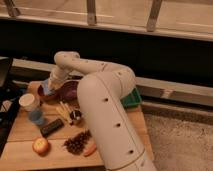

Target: Wipe red bowl with sponge

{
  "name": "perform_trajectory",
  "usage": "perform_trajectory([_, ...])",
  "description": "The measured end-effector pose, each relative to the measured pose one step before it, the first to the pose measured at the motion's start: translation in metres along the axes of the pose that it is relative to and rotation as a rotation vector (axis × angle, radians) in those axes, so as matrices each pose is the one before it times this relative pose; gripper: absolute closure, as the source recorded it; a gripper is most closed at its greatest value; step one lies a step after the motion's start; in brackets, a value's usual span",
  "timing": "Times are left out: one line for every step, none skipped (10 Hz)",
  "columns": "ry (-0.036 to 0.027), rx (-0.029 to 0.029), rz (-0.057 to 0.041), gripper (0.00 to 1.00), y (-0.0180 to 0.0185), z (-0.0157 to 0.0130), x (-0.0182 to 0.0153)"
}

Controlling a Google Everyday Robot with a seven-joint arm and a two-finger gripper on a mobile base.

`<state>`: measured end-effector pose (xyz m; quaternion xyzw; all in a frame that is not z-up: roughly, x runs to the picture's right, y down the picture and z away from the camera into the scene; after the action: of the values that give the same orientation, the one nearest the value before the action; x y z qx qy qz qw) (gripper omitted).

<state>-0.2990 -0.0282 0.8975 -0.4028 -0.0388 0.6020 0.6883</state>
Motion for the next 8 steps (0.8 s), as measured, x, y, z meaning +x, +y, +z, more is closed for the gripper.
perform_trajectory([-0.00798,0.00877,0.00724,1.00,-0.00544,-0.00356,-0.00437])
perform_trajectory([-0.00940,0.01021,0.00512,1.00,-0.00594,-0.00291,-0.00671])
perform_trajectory([-0.00603,0.00475,0.00129,1.00,-0.00275,0.00017,-0.00605])
perform_trajectory([-0.00590,-0.00422,-0.00234,1.00,0.00097,0.00305,-0.00717])
perform_trajectory([-0.00432,-0.01039,-0.01290,1.00,0.00576,0.00426,-0.00604])
perform_trajectory([-0.00040,-0.00751,-0.01096,1.00,0.00517,0.00394,-0.00296])
perform_trajectory([0.00318,-0.01981,-0.02584,1.00,0.01360,0.00851,-0.00396])
perform_trajectory([0.00178,-0.01026,-0.01145,1.00,0.00498,0.00248,-0.00055])
